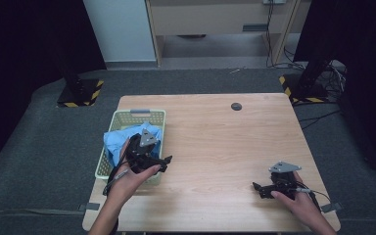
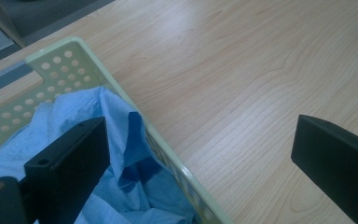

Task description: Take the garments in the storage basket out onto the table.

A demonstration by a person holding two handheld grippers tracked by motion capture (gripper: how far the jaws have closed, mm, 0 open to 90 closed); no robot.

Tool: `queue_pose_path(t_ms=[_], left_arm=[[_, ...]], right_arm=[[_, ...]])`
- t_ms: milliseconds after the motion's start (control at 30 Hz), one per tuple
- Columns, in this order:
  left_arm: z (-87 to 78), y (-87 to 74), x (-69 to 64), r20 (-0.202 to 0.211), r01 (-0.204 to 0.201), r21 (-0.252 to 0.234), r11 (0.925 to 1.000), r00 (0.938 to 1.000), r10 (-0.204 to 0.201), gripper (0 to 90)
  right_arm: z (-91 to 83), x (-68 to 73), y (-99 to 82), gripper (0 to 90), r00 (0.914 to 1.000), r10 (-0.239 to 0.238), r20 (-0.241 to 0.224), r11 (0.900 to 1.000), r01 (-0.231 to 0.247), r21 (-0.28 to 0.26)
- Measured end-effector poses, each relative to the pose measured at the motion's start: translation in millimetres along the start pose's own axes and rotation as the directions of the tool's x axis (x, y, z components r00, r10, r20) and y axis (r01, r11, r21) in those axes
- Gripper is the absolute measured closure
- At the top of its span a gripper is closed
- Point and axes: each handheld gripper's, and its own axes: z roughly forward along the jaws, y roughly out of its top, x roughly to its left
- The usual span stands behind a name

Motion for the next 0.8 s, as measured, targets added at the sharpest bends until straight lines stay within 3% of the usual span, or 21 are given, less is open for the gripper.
queue_pose_path(t_ms=[800], left_arm=[[1.5, 0.5, 25.6, -0.043, 0.007, 0.058, 0.9983, 0.9991, -0.004, 3.4]], right_arm=[[-0.1, 0.3, -0.1, 0.5, 1.0, -0.002, 0.0, 1.0, 0.002, 0.0]])
